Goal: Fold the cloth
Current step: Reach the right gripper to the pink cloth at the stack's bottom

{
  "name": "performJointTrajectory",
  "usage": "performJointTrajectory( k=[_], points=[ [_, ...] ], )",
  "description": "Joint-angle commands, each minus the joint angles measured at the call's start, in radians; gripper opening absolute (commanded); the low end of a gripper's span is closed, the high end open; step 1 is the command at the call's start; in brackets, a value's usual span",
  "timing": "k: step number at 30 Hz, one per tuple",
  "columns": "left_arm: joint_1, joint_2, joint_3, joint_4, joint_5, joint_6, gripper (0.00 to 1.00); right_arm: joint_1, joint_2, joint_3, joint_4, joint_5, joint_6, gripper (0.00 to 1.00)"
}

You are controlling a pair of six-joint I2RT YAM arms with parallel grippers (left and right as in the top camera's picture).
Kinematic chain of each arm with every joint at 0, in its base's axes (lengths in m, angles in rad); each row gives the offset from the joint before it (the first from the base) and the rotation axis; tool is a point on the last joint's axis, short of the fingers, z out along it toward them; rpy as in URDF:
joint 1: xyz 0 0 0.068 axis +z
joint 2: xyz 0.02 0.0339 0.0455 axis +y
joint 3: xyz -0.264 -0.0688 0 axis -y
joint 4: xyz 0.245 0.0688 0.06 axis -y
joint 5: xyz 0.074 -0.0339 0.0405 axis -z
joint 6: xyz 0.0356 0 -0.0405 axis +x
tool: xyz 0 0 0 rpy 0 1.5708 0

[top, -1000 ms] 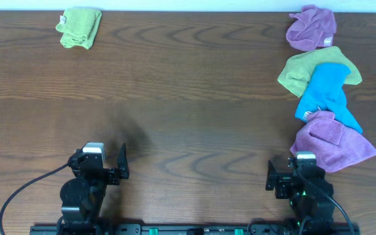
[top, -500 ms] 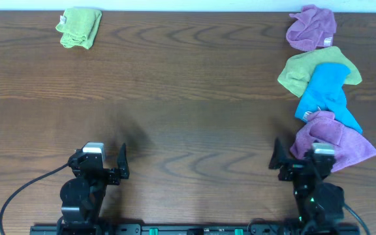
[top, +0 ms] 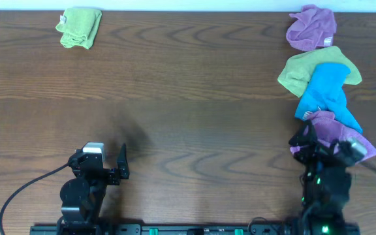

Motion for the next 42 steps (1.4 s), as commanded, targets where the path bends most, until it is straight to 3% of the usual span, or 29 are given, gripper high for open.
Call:
performJointTrajectory(
  k=[1,10,13,15,19,23,25,29,31,37,42],
  points=[
    [-0.002,-0.006,-0.021,-0.004,0.003,0.017,0.95,-0.077,0.191,0.146,-0.042,-0.069,0.001,0.99],
    [-0.002,-0.006,-0.021,-0.004,0.003,0.017,0.95,-0.317,0.735,0.522,-0.269,-0.069,-0.258,0.99],
    [-0.002,-0.006,-0.021,-0.003,0.003,0.017,0.95,-0.371,0.901,0.581,-0.272,-0.097,-0.370,0.99],
    [-0.002,-0.006,-0.021,-0.004,0.003,0.017,0.96,-0.384,1.016,0.615,-0.274,-0.136,-0.472,0.92],
    [-0.002,-0.006,-0.021,-0.004,0.003,0.017,0.95,-0.381,1.142,0.637,-0.270,-0.140,-0.510,0.89],
    [-0.002,-0.006,-0.021,-0.004,0.003,0.017,0.96,-0.381,1.169,0.637,-0.269,-0.147,-0.529,0.66],
    [-0.002,-0.006,-0.021,-0.004,0.003,0.017,0.95,-0.381,1.169,0.637,-0.269,-0.148,-0.529,0.46],
    [-0.002,-0.006,-0.021,-0.004,0.003,0.017,0.95,-0.381,1.169,0.637,-0.283,-0.148,-0.528,0.22],
    [-0.002,-0.006,-0.021,-0.004,0.003,0.017,0.95,-0.381,1.169,0.637,-0.283,-0.148,-0.528,0.04],
    [-0.002,-0.006,-0.021,-0.004,0.003,0.017,0.95,-0.377,1.152,0.667,-0.327,-0.189,-0.528,0.01],
    [-0.002,-0.006,-0.021,-0.004,0.003,0.017,0.95,-0.343,1.085,0.797,-0.409,-0.323,-0.528,0.01]
  ],
)
